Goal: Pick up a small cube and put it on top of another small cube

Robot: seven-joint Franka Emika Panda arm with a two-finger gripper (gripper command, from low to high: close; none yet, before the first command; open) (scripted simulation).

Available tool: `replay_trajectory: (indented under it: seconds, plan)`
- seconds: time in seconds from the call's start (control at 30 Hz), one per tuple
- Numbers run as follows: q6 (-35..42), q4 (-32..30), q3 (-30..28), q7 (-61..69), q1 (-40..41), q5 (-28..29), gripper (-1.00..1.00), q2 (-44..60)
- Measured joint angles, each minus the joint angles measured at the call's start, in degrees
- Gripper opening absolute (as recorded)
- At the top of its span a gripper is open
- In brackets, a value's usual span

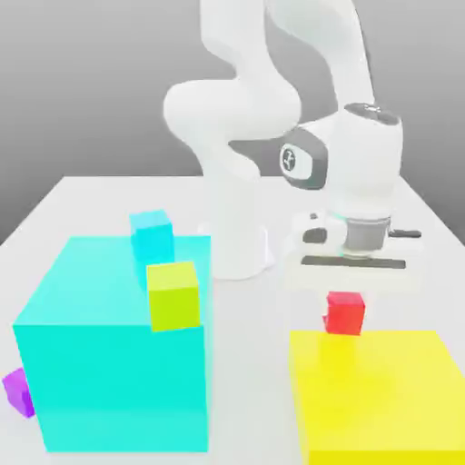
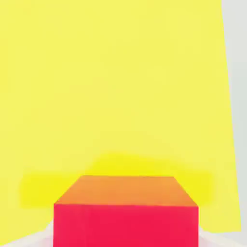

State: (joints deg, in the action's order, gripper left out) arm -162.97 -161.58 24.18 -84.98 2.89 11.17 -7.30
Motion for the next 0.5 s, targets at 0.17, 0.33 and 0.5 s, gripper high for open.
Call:
replay_trajectory:
  seconds: [0.17,0.33,0.5]
  plan:
    - [1.89,6.12,-2.00,-5.39,8.10,6.44,-1.00,-4.88]
    - [3.67,11.90,-5.09,-9.22,15.85,9.88,-1.00,-9.43]
    - [6.23,14.70,-12.19,-12.68,23.85,7.42,-1.00,-6.76]
